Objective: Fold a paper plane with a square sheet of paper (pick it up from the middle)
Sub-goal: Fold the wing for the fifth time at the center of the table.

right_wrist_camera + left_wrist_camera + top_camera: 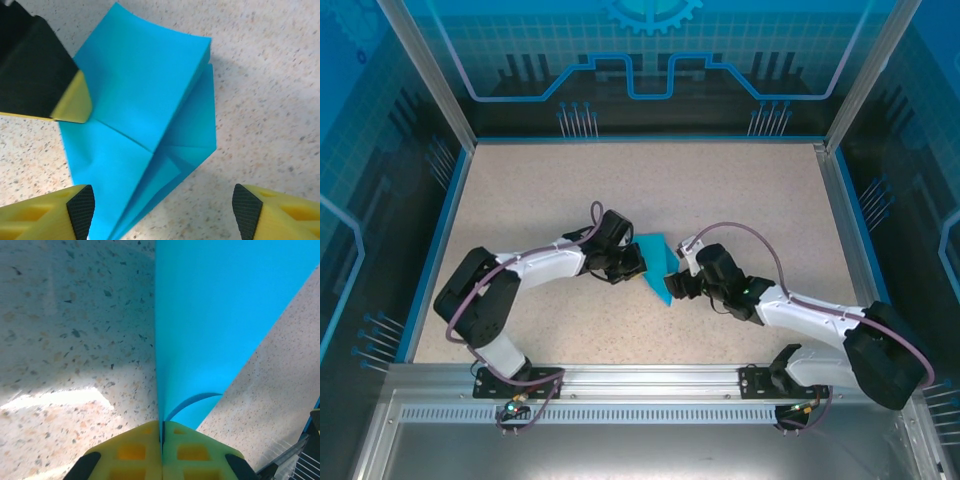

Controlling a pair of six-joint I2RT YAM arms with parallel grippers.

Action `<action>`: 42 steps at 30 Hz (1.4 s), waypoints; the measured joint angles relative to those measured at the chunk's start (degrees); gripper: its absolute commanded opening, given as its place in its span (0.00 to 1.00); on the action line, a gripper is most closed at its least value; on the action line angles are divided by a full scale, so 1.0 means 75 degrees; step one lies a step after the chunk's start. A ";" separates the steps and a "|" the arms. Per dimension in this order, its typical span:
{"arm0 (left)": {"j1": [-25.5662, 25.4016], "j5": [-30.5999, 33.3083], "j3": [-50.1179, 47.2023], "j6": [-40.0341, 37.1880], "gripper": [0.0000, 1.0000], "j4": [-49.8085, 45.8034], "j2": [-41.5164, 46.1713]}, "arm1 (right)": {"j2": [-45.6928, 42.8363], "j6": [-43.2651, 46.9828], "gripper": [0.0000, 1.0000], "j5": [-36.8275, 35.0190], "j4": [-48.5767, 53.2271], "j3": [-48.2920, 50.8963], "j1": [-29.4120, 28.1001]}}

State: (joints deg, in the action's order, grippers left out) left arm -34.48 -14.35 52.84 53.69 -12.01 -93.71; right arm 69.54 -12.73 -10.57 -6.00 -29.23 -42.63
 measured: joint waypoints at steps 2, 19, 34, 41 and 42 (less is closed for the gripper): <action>0.0006 0.0119 -0.0119 0.0000 0.06 -0.0090 0.0309 | -0.0082 0.0085 0.75 -0.0085 -0.0079 0.0003 0.0000; 0.0017 0.0621 -0.0280 0.0026 0.07 -0.0364 0.0889 | -0.0289 0.0055 0.73 -0.0102 -0.0187 0.0000 -0.0035; 0.0017 0.0595 -0.0061 0.0297 0.08 -0.0449 0.0169 | 0.1221 0.2151 0.54 -0.0393 -0.2209 0.0289 -0.1766; 0.0020 0.0595 0.0055 0.0440 0.09 -0.0609 0.0169 | 0.2212 0.2926 0.46 -0.0717 -0.3217 0.0291 -0.1821; 0.0017 0.0595 0.0055 0.0452 0.09 -0.0627 0.0169 | 0.2369 0.3040 0.44 -0.0766 -0.3433 0.0291 -0.1827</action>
State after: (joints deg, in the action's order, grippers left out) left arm -34.35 -9.89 53.25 57.08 -16.71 -92.44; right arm 87.31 10.07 -16.32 -31.75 -27.05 -56.34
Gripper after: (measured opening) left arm 0.091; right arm 0.473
